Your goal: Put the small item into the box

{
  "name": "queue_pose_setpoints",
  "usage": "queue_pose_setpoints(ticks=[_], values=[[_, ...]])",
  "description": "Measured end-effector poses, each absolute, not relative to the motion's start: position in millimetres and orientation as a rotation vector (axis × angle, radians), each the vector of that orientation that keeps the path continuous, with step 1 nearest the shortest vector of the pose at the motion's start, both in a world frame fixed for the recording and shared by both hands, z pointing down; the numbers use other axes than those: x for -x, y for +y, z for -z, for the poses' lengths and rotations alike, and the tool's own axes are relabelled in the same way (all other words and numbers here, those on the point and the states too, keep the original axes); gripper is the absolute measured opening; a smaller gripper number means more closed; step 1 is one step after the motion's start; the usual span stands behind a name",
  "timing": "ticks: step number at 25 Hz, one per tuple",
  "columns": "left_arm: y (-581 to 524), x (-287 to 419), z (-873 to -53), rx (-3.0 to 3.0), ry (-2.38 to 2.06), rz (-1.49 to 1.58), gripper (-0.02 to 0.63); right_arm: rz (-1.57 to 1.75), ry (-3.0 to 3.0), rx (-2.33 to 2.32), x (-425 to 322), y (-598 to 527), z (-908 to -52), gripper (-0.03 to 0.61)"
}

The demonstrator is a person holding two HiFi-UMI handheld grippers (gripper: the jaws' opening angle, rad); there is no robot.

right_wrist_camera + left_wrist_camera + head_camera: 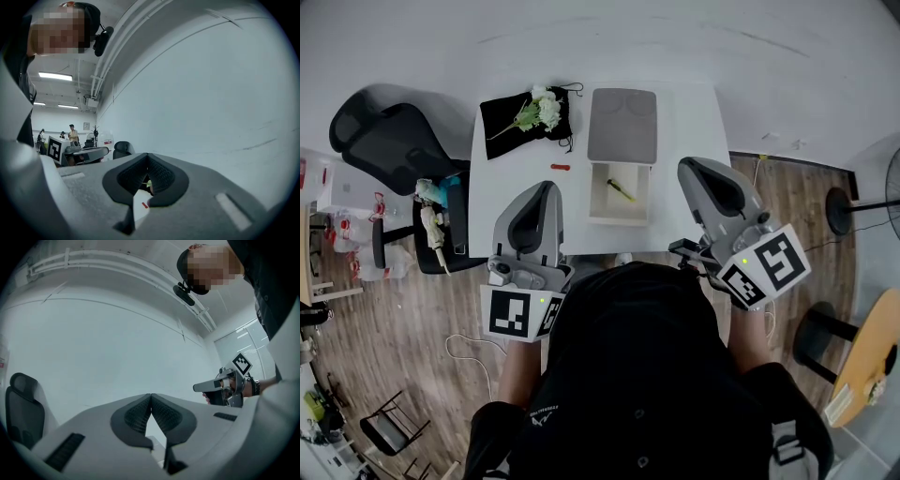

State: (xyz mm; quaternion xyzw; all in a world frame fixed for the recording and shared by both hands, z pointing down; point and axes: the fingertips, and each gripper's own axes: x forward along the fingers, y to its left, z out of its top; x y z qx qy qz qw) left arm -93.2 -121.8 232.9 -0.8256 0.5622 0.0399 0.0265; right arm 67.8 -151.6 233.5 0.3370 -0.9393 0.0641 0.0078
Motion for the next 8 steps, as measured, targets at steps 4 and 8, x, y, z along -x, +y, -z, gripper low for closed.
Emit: queue_pose_setpoints(ticks=[4, 8], values=[[-122.7, 93.2, -233.6, 2.551, 1.741, -0.122, 0.005, -0.207, -2.934, -1.044, -65.9, -152.6, -234.7, 0.005], [-125.1, 91.9, -233.5, 2.551, 1.736, -0.124, 0.005, -0.206, -2.932, -1.039, -65.3, -155.4, -234.9, 0.005]])
